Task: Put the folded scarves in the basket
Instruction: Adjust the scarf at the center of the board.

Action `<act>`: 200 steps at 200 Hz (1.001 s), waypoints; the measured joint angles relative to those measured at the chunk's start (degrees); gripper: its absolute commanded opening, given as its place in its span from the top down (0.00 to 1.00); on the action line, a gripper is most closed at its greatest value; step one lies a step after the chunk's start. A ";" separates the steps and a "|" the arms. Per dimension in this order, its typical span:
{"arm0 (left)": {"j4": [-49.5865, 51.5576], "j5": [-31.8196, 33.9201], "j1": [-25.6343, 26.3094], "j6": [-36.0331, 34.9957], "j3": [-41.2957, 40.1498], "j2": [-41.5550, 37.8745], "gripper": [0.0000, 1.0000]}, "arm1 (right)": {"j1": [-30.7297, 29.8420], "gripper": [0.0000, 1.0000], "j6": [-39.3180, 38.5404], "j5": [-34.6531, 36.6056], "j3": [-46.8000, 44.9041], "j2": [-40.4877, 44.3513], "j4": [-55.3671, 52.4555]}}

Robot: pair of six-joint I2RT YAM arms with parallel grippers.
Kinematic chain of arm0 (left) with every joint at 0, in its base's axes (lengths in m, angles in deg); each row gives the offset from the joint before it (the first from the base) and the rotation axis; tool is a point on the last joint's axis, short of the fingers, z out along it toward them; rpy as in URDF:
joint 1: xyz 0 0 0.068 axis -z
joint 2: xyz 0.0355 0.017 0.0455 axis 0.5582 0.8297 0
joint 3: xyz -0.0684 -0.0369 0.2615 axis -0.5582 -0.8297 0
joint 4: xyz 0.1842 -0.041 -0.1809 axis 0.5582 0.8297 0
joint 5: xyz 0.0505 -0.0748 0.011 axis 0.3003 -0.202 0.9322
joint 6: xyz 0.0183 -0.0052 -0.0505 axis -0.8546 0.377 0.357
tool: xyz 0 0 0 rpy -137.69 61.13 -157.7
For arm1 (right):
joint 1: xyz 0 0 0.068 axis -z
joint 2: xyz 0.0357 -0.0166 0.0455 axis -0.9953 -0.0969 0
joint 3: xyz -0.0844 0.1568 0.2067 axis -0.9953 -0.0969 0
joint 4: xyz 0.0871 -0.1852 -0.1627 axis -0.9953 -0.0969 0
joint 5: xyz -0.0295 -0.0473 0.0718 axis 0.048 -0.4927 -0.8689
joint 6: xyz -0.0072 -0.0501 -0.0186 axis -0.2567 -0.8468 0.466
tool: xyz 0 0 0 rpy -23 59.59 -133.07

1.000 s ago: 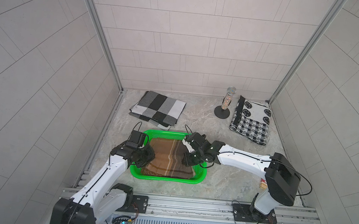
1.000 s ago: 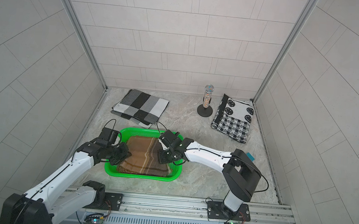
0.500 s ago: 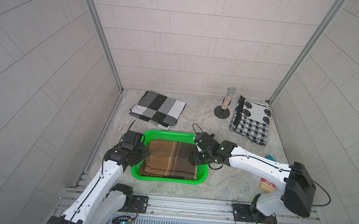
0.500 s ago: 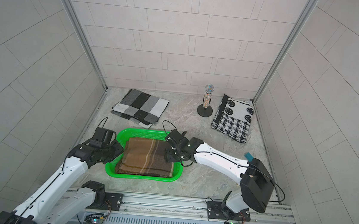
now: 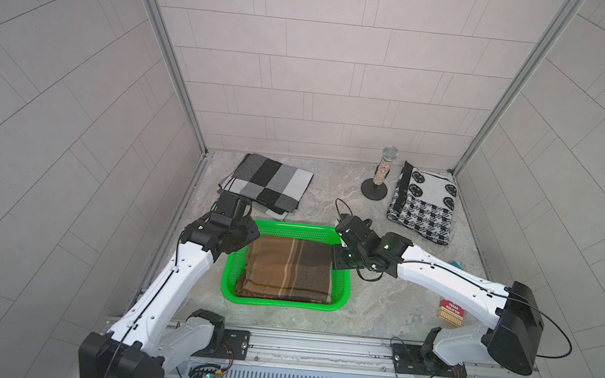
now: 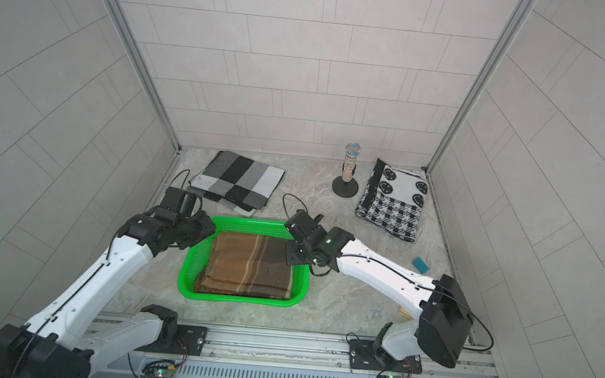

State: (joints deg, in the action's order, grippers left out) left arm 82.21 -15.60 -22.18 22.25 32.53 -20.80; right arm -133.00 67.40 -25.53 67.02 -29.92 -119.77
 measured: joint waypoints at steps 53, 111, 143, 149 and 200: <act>-1.46 -1.16 -7.23 -7.32 13.57 17.81 0.59 | 8.17 0.77 -2.05 -2.21 4.46 -0.59 0.22; -1.88 -0.76 -11.67 -12.81 34.40 42.80 0.60 | 12.48 0.66 -5.40 -6.01 12.96 -7.80 0.85; 0.55 -0.92 -12.96 -15.34 47.91 56.00 0.60 | 12.57 0.63 -6.80 -7.78 13.73 -9.40 0.74; 1.40 -1.14 -13.22 -15.78 50.73 58.60 0.60 | 12.57 0.62 -7.04 -8.09 13.73 -9.51 0.74; 8.20 -1.33 -13.99 -19.58 68.00 75.34 0.62 | 12.61 0.44 -7.78 -9.92 12.90 -9.44 1.22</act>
State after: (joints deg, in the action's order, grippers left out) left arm 90.41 -16.94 -36.17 2.67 100.52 54.55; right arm -120.38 59.62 -35.45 79.92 -39.36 -118.55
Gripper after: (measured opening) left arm 0.386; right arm 0.522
